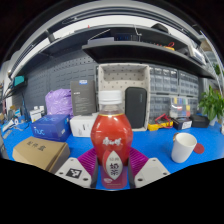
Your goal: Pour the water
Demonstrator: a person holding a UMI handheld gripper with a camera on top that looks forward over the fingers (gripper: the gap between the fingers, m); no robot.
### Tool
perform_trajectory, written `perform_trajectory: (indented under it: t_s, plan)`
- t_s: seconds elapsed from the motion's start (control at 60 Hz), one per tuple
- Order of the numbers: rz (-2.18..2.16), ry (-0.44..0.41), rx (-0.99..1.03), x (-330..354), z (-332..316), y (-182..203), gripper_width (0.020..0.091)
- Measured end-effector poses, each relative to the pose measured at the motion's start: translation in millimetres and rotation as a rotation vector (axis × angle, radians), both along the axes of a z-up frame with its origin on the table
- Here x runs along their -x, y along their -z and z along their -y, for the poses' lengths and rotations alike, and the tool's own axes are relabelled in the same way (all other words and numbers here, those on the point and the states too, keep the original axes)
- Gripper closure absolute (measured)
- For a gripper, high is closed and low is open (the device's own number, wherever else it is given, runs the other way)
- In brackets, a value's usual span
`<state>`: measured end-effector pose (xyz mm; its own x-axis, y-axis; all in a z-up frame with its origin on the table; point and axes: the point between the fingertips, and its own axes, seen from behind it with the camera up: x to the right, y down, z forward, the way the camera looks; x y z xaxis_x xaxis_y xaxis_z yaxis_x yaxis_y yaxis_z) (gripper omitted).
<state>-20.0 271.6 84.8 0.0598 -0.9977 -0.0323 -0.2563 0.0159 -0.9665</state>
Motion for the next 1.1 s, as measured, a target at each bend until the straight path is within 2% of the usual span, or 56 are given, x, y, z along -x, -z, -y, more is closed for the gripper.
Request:
perform_trajectory:
  t_s: [0.117, 0.167, 0.183, 0.2, 0.233, 0.433, 0.55, 0.733, 0.933, 1.1]
  plan:
    - [0.039, -0.029, -0.022, 0, 0, -4, 0.0733]
    - [0.056, -0.041, -0.018, 0, -1, -4, 0.0734]
    - [0.06, -0.045, -0.018, -1, -2, -4, 0.0771]
    - [0.065, -0.049, -0.014, -1, -2, -4, 0.0766]
    - [0.068, -0.061, -0.007, 0, -4, -4, 0.0807]
    - [0.071, -0.082, -0.022, -1, -5, -4, 0.0809]
    - [0.03, -0.072, -0.107, -4, 0, -4, 0.081]
    - [-0.095, -0.018, -0.508, -17, 27, -10, 0.0813]
    - [-0.098, 0.133, -1.023, -31, 79, -43, 0.0813]
    - [-0.1, 0.193, -1.375, -45, 107, -56, 0.0815]
